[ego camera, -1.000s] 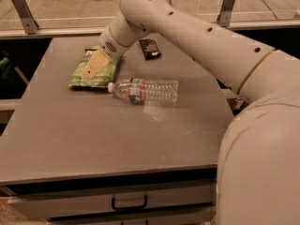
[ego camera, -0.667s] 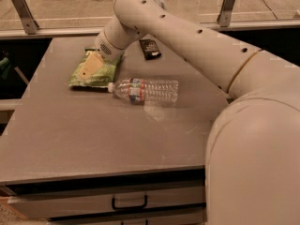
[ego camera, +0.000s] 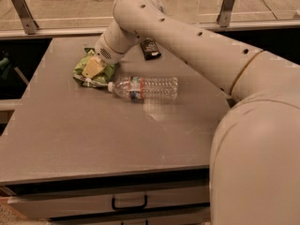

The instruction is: Pick green jalapeno chip bag

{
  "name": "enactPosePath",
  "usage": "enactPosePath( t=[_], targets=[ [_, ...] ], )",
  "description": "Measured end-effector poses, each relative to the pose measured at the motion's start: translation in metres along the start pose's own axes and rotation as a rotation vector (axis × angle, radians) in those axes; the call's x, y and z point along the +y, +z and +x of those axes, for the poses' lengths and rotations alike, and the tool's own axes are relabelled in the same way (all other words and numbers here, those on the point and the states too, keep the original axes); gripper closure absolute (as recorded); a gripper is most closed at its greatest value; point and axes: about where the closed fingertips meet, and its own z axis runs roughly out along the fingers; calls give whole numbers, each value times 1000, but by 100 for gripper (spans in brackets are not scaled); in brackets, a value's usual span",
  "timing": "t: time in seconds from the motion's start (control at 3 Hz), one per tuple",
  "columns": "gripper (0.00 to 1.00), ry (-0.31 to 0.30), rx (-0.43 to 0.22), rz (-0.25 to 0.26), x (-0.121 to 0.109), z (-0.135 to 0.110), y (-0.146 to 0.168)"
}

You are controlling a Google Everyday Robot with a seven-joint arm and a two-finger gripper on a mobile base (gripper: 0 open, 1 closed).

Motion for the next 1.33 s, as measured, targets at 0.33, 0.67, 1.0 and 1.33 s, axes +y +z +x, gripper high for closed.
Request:
enactPosePath(
  t=[0.33,0.67,1.0,1.33],
  targets=[
    [87,-9,-10,10,0,-5,-6],
    [100,-10,-12,10,0,-7,-9],
    [100,-11,-12,10,0,-9,-10],
    [100,-75,-114,48,-13,-34,-40]
  ],
)
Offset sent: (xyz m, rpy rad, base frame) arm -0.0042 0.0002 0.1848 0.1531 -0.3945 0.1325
